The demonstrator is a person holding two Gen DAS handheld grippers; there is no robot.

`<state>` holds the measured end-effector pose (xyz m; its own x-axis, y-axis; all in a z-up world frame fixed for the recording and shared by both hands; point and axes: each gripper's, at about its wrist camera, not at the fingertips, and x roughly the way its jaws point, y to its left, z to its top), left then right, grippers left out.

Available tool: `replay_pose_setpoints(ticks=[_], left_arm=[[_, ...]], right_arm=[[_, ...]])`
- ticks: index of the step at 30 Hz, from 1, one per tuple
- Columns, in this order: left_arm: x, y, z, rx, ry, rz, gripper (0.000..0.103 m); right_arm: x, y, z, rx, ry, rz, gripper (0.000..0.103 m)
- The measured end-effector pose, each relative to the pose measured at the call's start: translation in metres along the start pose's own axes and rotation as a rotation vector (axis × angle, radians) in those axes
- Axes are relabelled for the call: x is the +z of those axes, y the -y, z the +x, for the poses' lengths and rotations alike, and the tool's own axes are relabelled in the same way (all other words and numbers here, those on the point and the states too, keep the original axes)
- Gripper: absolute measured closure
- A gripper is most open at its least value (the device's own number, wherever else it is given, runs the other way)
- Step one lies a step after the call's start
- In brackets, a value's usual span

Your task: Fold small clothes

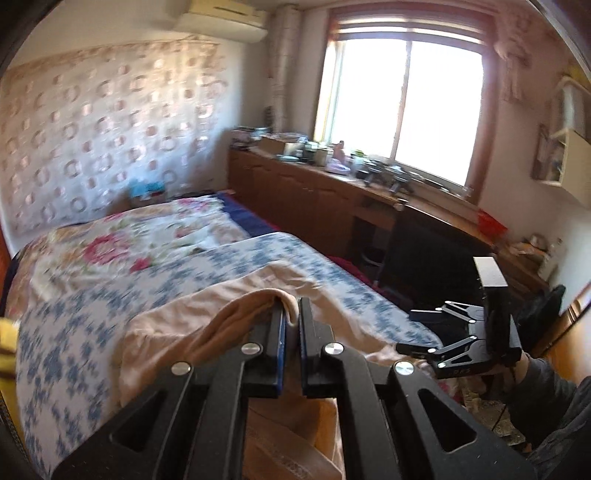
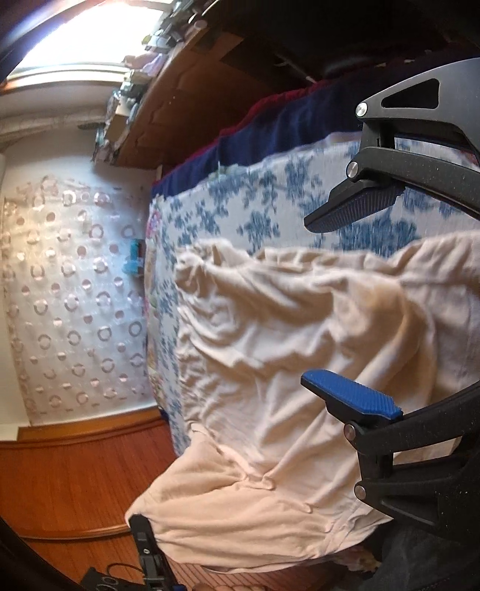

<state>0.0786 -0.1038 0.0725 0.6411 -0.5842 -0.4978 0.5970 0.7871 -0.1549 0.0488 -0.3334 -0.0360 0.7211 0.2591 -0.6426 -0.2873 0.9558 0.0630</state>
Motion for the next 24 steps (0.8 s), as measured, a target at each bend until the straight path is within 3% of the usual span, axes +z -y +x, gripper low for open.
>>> replay_pose_setpoints(ticks=[6,10,13,17,24], left_arm=[[0.022,0.037,0.033,-0.089,-0.044,0.046,0.1],[0.016,0.044,0.052,-0.092,-0.116,0.061,0.096],[0.008,0.039,0.055,-0.053,-0.137,0.057,0.088],[0.0,0.023,0.043,-0.015,-0.138,0.022,0.087],[-0.027,-0.011,0.012,0.125,-0.115,-0.019,0.087]], right_arm=[[0.002,0.014,-0.02,-0.032,0.025,0.012,0.025],[0.001,0.022,-0.028,-0.04,0.036,0.025,0.025],[-0.002,0.026,-0.029,-0.041,0.034,0.029,0.025],[-0.002,0.027,-0.025,-0.039,0.026,0.04,0.025],[0.009,0.017,-0.016,-0.017,0.03,0.003,0.025]])
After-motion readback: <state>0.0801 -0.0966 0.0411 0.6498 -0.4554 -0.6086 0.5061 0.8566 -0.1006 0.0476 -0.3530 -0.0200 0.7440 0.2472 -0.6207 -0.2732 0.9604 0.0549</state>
